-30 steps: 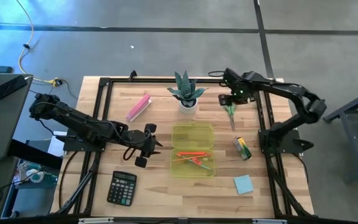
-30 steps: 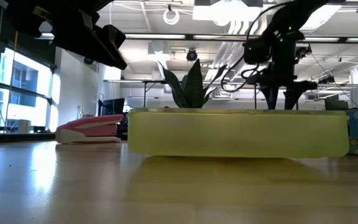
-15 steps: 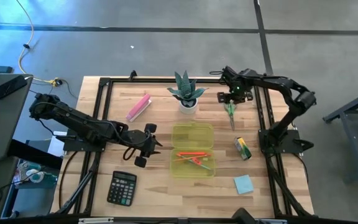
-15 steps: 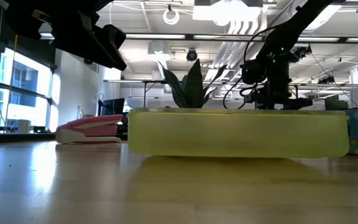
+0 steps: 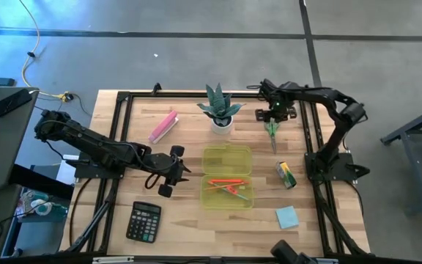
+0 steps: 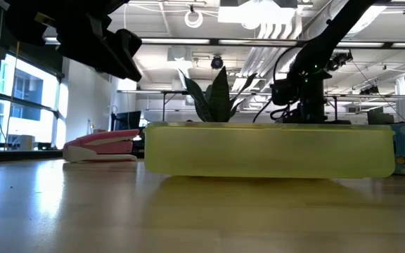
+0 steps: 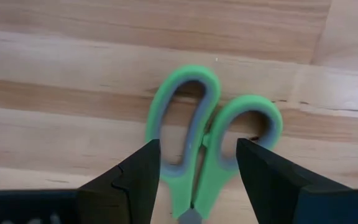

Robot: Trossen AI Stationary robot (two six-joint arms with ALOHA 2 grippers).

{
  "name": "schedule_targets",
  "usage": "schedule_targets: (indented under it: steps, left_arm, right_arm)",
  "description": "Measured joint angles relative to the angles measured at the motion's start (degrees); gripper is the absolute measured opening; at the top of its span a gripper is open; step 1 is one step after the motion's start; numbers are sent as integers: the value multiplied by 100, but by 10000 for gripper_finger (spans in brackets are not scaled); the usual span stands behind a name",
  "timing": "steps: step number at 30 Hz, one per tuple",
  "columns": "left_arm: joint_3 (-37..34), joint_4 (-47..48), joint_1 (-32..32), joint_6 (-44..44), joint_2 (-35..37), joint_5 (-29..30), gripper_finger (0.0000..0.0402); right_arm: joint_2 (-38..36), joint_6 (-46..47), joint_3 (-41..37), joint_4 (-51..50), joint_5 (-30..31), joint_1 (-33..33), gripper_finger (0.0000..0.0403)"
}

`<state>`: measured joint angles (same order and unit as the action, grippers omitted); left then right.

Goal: Pack school essentials
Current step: Put the green scissors into the supply box

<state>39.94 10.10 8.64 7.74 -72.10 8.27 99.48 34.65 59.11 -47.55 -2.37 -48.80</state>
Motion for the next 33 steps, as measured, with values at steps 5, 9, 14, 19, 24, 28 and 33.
schedule_targets:
  steps: [5,9,14,19,24,28,33]
  left_arm:
    - [0,3,0,0,0,-1,131]
    - [0,61,0,-1,0,0,131]
    - [0,93,0,-1,0,0,131]
    - [1,99,0,1,0,0,131]
    - [0,187,0,-1,0,0,131]
    - [0,235,0,-1,0,0,131]
    - [0,233,-57,1,0,-2,131]
  right_arm:
    - [179,-4,0,2,67,2,199]
    - [307,-5,1,23,62,2,199]
    - [346,-2,15,37,50,2,176]
    - [350,38,15,48,33,7,118]
    - [350,-21,15,50,39,9,81]
    - [350,-188,15,62,42,9,75]
    - [342,-363,11,62,44,9,77]
